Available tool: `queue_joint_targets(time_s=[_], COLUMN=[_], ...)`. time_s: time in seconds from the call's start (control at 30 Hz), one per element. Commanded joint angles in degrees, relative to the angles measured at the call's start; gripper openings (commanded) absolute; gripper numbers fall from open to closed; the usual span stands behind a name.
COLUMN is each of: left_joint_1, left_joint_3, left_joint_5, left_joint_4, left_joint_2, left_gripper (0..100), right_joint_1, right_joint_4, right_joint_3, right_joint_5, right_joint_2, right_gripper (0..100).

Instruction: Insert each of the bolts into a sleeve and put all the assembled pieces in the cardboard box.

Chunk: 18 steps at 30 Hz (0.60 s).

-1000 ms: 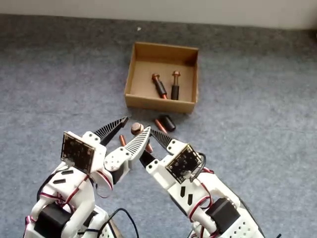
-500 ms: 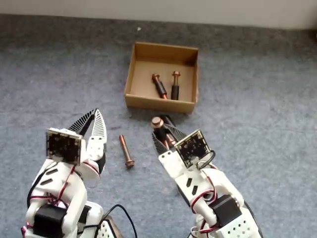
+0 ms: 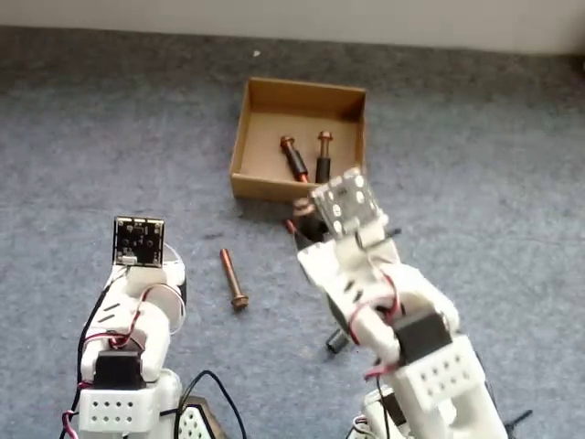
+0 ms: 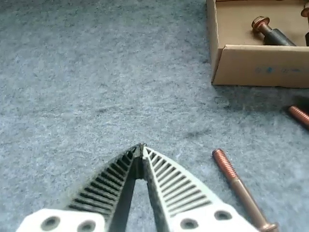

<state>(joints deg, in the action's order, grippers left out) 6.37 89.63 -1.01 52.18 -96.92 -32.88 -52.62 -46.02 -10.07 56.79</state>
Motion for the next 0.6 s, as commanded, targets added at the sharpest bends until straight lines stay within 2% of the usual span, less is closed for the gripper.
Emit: queue_joint_targets(time_s=[0.0, 0.27, 0.57], left_joint_1=[0.75, 0.84, 0.84], left_joint_3=[1.1, 1.1, 1.01], left_joint_5=[0.44, 0.44, 0.53], left_joint_4=[-2.55, -2.81, -2.73], left_joint_2=[-0.4, -0.4, -0.4], left_gripper=[1, 1, 1], right_joint_1=[2.68, 8.92, 10.15], right_joint_4=[0.04, 6.9, 17.89], right_joint_3=[15.34, 38.11, 50.24], right_joint_5=[0.35, 0.62, 0.7], right_joint_2=[-16.48, -45.58, -66.24], right_gripper=[0.7, 0.7, 0.7])
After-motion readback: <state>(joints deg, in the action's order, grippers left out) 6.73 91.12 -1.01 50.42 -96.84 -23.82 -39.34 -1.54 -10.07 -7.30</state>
